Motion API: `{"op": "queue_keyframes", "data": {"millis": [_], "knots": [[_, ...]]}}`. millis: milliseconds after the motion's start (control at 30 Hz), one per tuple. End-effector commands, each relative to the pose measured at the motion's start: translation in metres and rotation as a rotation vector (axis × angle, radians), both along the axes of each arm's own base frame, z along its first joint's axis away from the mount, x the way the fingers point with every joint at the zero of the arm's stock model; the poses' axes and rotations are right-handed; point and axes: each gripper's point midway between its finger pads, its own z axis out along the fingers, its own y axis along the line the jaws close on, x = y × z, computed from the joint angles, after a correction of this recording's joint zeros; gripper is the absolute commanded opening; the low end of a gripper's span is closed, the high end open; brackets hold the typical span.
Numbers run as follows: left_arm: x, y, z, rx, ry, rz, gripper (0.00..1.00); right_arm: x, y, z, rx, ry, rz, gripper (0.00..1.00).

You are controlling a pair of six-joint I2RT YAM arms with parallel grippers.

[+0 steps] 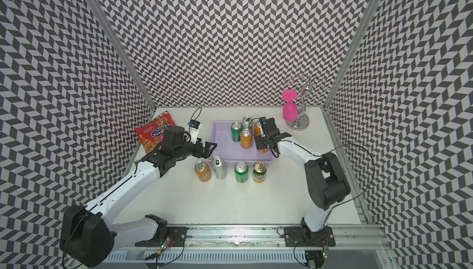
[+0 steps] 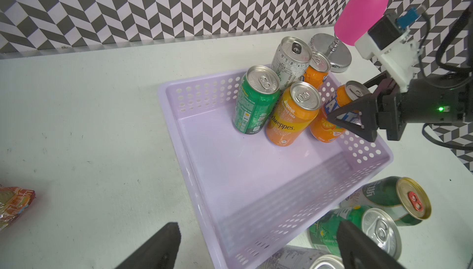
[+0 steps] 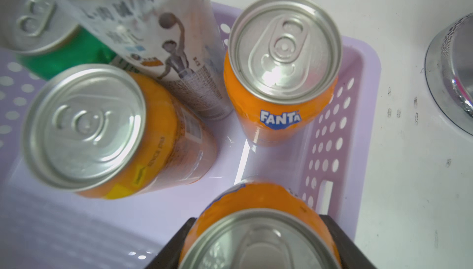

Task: Take out the drinks from the basket
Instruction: Pick up the drink from the basket, then place the drink at the center of the board.

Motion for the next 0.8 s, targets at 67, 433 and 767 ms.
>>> {"op": "queue_keyframes", "data": {"millis": [67,433,767], "knots": [[0.0,0.007,0.004,0.017,-0.029,0.023,0.99,-0.006,-0.004,0.069,0.066,-0.146,-0.029,0.55],[-0.001,0.008,0.008,0.013,-0.039,0.025,0.99,-0.057,-0.038,0.117,0.065,-0.205,-0.091,0.55],[-0.002,0.008,0.009,0.007,-0.041,0.022,0.99,-0.11,-0.066,0.105,0.132,-0.191,-0.197,0.55]]}}
